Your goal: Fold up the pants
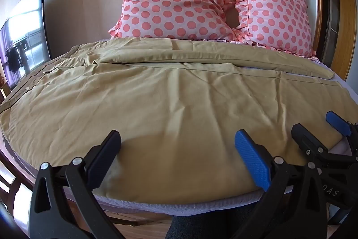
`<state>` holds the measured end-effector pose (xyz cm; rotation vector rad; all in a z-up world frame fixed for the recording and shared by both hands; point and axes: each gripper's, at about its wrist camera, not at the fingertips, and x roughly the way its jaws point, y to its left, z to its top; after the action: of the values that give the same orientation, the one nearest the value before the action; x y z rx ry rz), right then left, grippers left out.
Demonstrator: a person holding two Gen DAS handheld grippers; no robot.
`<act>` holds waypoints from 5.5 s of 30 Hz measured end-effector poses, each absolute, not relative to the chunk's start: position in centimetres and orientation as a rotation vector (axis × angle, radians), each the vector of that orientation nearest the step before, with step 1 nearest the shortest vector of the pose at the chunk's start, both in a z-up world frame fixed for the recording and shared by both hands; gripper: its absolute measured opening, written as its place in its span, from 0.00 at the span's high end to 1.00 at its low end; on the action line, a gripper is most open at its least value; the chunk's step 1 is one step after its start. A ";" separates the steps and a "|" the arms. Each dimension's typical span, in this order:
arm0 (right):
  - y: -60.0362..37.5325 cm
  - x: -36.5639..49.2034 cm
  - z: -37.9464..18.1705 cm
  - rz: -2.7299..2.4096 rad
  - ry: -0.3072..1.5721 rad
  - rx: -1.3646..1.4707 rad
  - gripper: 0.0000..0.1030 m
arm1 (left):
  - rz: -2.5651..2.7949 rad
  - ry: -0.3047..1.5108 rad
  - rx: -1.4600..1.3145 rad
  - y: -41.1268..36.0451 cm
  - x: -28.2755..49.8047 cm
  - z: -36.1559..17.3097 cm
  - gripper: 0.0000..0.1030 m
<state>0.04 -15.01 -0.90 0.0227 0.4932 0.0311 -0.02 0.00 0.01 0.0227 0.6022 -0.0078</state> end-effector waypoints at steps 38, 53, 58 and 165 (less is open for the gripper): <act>-15.0 0.0 -0.9 0.031 0.492 0.023 0.01 | -0.007 0.599 0.024 0.0 0.0 0.0 0.02; -15.0 -0.1 -0.9 0.031 0.491 0.023 0.01 | -0.007 0.598 0.024 0.0 0.0 0.0 0.02; -15.1 -0.1 -0.9 0.031 0.490 0.023 0.01 | -0.007 0.597 0.025 0.0 0.0 0.0 0.02; -44.3 1.7 0.8 -0.130 0.349 1.078 0.98 | -0.161 0.535 -0.409 14.2 9.3 9.7 0.02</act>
<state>1.70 -44.30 0.83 1.0782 0.3486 -0.1300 9.30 14.21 9.69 -0.4088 0.5354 -0.1608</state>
